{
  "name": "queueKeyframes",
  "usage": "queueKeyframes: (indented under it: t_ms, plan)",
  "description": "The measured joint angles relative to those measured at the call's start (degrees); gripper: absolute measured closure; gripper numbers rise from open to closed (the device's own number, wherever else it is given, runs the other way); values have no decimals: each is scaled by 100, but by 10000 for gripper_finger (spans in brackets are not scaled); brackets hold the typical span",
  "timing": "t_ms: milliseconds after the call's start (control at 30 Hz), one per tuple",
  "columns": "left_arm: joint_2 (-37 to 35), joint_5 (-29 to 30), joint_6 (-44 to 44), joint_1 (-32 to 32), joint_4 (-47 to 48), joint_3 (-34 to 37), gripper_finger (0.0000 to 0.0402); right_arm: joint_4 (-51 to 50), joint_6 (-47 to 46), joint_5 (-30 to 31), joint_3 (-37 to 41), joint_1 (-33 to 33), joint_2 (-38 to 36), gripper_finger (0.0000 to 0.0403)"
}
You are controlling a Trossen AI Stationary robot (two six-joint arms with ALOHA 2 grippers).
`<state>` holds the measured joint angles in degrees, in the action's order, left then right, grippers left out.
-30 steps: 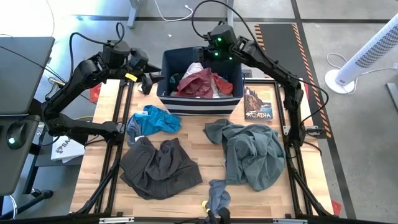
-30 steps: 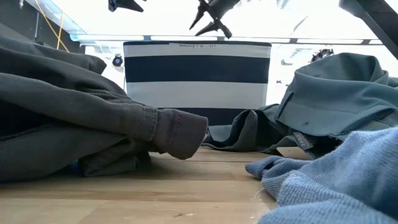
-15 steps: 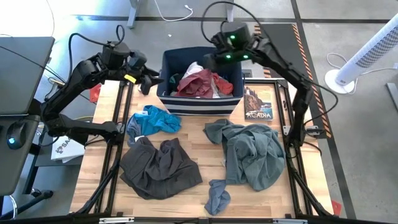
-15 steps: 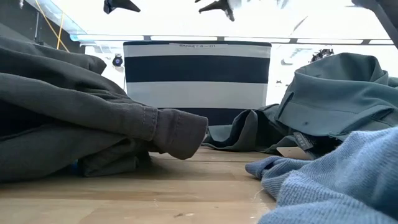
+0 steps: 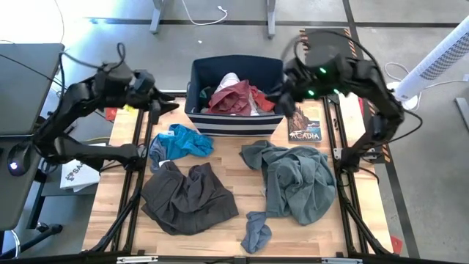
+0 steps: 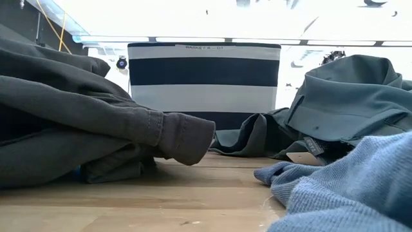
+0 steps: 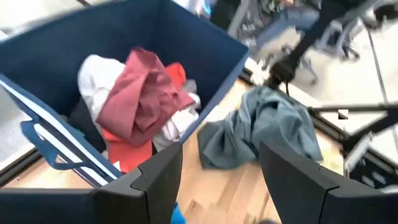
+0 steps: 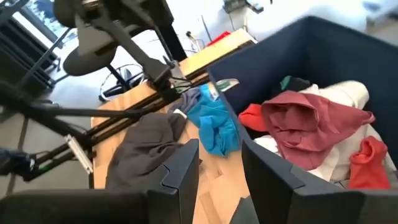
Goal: Sort clothes
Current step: Put the light blue towel into the blue laundry bin
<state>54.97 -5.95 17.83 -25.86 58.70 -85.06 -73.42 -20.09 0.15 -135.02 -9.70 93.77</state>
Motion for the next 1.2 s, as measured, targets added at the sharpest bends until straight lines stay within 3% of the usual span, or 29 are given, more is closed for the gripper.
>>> queueKeyframes:
  t_ms: [133,267,400,533,767,1000,1200]
  plan:
    - [-417,722,771,523,-505,568,192,-182,-47,740,49,597,-283,284]
    - [-702,1056,1583,1039,-1185,1359,192,-319,-63,1181,440,1093,-601,284]
    - [-737,1140,2105,1579,-1974,2153,192,-274,-294,1155,1317,1408,-916,284]
    - [-627,1164,2376,2110,-2685,2755,192,213,-551,652,2577,1584,-1289,284]
    - [-394,1139,2655,2899,-2992,3201,193,2350,-1475,-606,5006,1892,-1841,284]
    - [-210,1166,2393,3350,-2918,3494,193,4840,-3175,-670,6815,2369,-1814,284]
    - [-205,1158,2259,3541,-2900,3920,193,6274,-4699,-666,7714,2671,-1530,284]
